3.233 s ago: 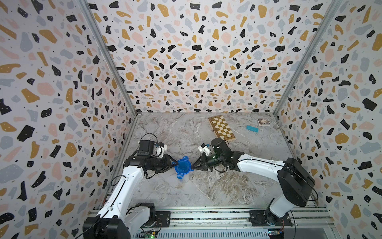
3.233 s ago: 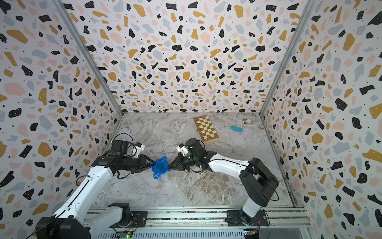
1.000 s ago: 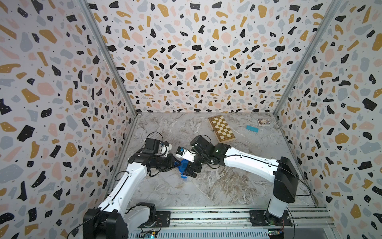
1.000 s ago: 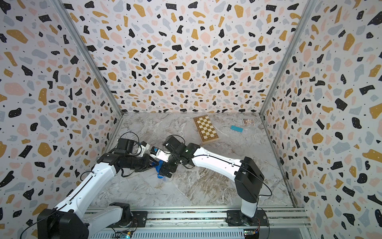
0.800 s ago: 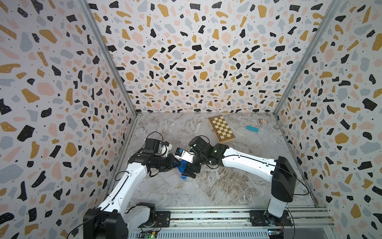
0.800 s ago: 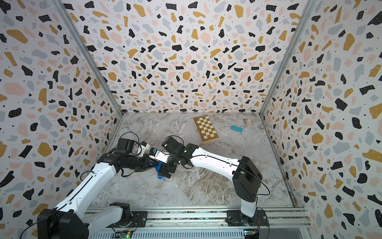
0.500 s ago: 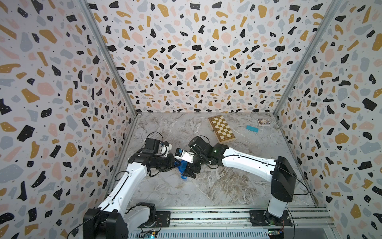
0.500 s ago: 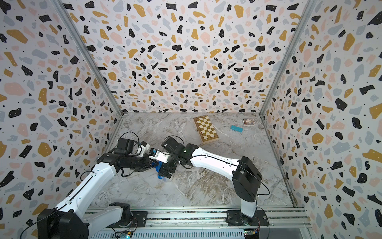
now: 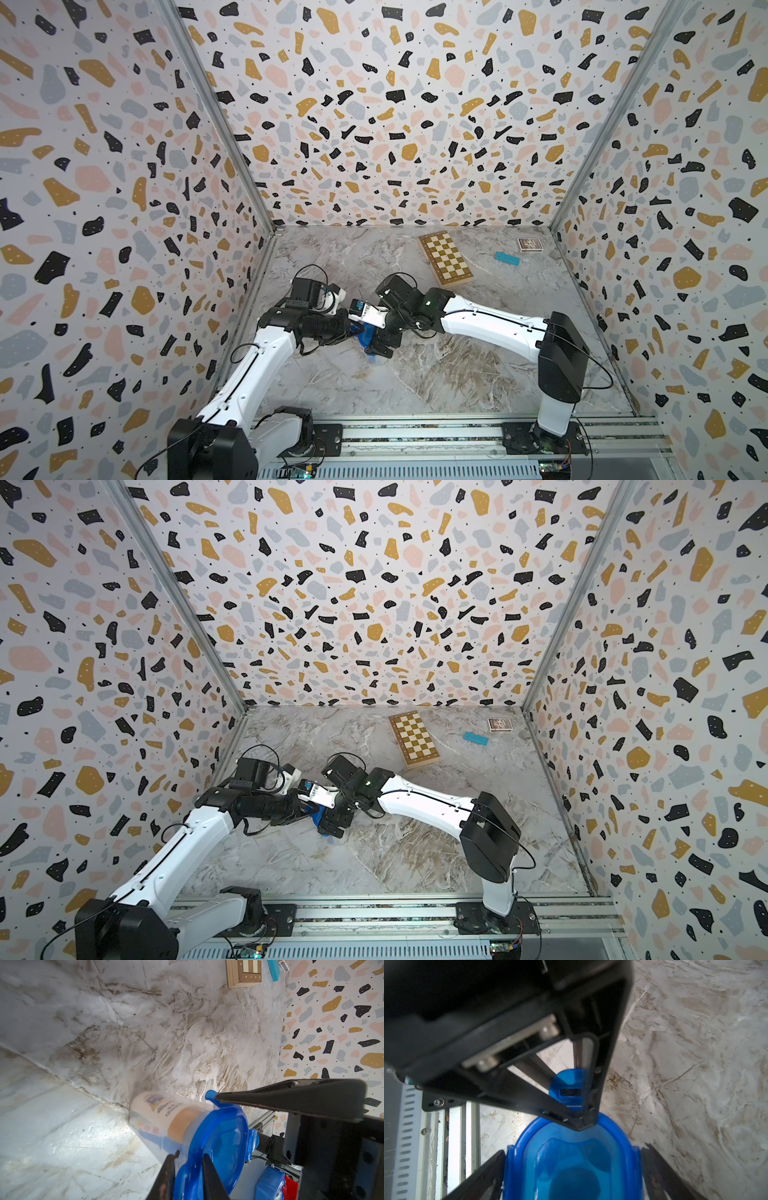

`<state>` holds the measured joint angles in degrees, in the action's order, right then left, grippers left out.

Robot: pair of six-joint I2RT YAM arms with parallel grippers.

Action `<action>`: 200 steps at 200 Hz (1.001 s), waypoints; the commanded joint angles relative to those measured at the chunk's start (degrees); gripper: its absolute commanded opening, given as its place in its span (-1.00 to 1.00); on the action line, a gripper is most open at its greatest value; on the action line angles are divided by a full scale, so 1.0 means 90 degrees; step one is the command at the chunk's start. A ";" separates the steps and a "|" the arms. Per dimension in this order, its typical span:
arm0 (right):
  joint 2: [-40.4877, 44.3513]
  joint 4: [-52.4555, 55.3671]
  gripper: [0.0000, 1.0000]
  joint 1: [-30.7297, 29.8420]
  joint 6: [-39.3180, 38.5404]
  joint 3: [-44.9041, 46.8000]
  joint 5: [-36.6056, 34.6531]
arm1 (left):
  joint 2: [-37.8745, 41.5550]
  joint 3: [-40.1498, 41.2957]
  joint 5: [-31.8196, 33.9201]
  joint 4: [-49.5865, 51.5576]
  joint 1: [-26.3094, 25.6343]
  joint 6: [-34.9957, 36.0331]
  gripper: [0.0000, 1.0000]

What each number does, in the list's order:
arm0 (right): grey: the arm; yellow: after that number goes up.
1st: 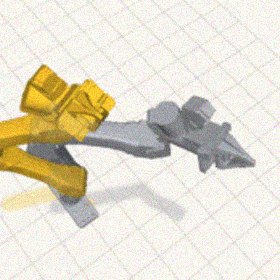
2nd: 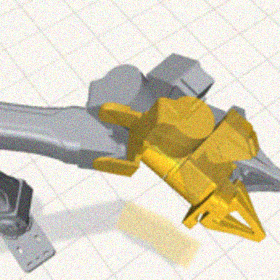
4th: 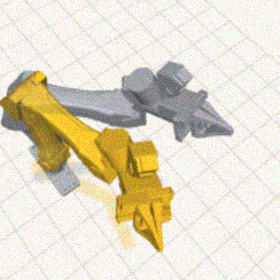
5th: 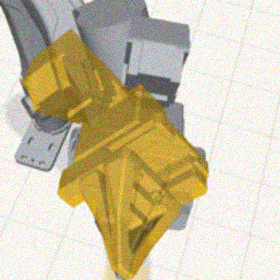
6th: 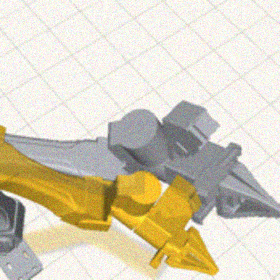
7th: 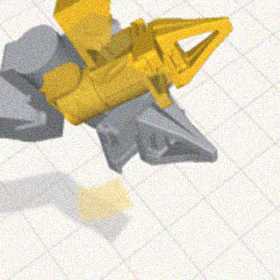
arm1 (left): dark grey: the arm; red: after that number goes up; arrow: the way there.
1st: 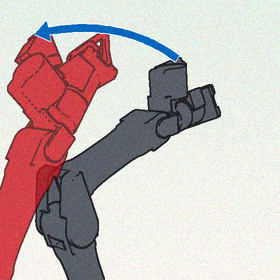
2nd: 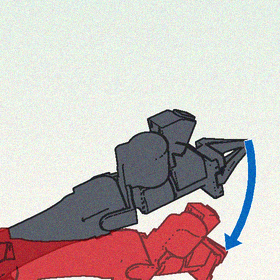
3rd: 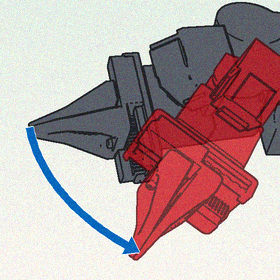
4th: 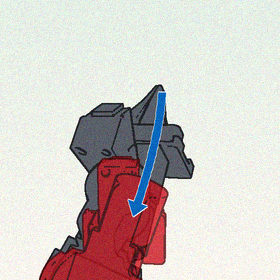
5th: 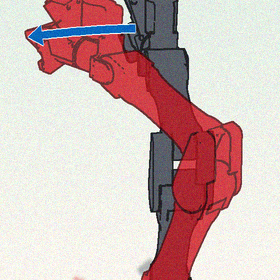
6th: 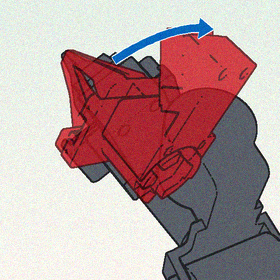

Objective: Pack away toiletry kits
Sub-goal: Close the fastener on the container.

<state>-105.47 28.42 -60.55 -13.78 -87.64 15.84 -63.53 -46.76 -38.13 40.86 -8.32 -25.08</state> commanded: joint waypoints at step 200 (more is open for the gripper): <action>0.0524 -0.0200 1.00 0.0034 0.0276 0.0520 0.0334 | -0.0217 0.0175 0.0479 0.0424 -0.0062 0.0086 -0.58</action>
<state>-103.83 24.64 -60.31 -12.21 -83.66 16.12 -63.72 -46.81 -38.44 40.60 -8.19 -25.04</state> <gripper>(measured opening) 0.996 0.214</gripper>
